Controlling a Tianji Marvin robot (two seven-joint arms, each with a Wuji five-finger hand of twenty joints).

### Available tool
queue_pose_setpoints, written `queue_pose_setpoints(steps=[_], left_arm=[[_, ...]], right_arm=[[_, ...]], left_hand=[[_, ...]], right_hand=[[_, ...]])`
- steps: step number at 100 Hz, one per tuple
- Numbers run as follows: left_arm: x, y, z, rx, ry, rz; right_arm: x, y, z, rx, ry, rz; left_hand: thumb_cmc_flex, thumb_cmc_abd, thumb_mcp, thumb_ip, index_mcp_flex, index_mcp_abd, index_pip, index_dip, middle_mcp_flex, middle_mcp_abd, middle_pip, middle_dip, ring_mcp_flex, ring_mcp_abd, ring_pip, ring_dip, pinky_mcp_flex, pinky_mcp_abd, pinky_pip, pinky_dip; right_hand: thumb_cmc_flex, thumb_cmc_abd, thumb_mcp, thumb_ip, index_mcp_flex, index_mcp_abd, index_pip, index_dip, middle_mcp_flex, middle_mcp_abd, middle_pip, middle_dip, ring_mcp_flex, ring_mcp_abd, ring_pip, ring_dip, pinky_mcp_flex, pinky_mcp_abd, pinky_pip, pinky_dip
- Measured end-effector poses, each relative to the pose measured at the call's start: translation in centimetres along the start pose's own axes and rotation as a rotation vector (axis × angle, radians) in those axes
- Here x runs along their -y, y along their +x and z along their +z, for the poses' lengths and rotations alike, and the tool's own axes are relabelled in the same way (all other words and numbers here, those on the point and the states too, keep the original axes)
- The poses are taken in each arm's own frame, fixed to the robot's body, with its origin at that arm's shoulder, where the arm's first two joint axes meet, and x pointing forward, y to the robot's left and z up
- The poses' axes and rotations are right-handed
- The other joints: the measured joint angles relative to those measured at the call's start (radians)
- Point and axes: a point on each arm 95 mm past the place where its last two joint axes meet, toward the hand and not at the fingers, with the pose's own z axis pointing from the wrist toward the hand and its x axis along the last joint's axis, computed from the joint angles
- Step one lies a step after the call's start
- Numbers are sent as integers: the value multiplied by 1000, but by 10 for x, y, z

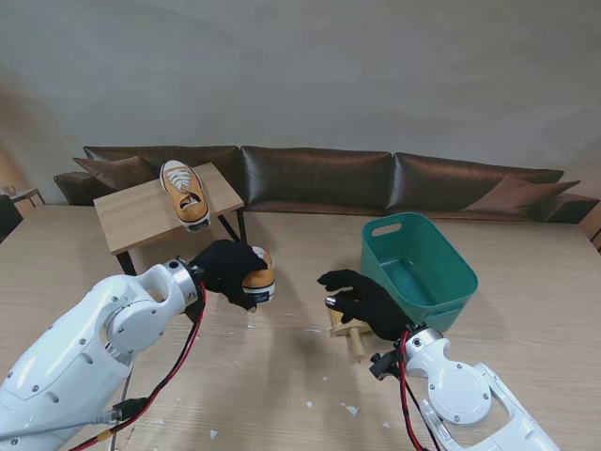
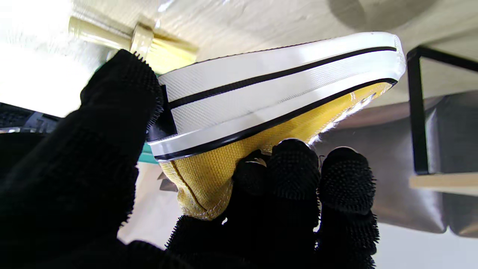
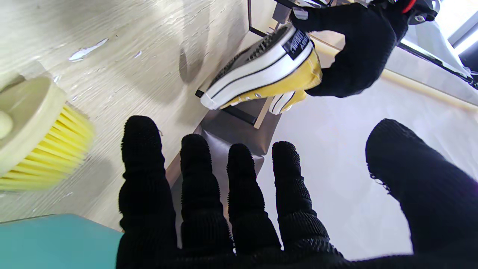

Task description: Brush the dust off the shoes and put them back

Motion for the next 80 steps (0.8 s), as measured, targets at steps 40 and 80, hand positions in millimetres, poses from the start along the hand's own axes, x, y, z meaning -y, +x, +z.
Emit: queue_pose_setpoints(steps=[40,80], left_arm=[[-36,-21,-34,91,-84,43],[-55,-34,-54,158,-135,75]], right_arm=[[0,-1,0,5,1,3],[1,-1,0,9,8,6]], left_hand=[[60,0,-50,0,0,24,-54,0,-10,24,-72,-1,-31,25,-81,-10,-32,0,-30,-2],[94,0,-46,0,1,24,-55,0,-10,32,-159,-48,-65,57,-159,-59,-75,5,-55,-14]], right_hand=[[0,0,0,0,0,6,0,0,0,0,0,0,0,0,0,0,0,0,-1,0],[0,0,0,0,0,7,0,0,0,0,0,0,0,8,0,0,0,0,-7,0]])
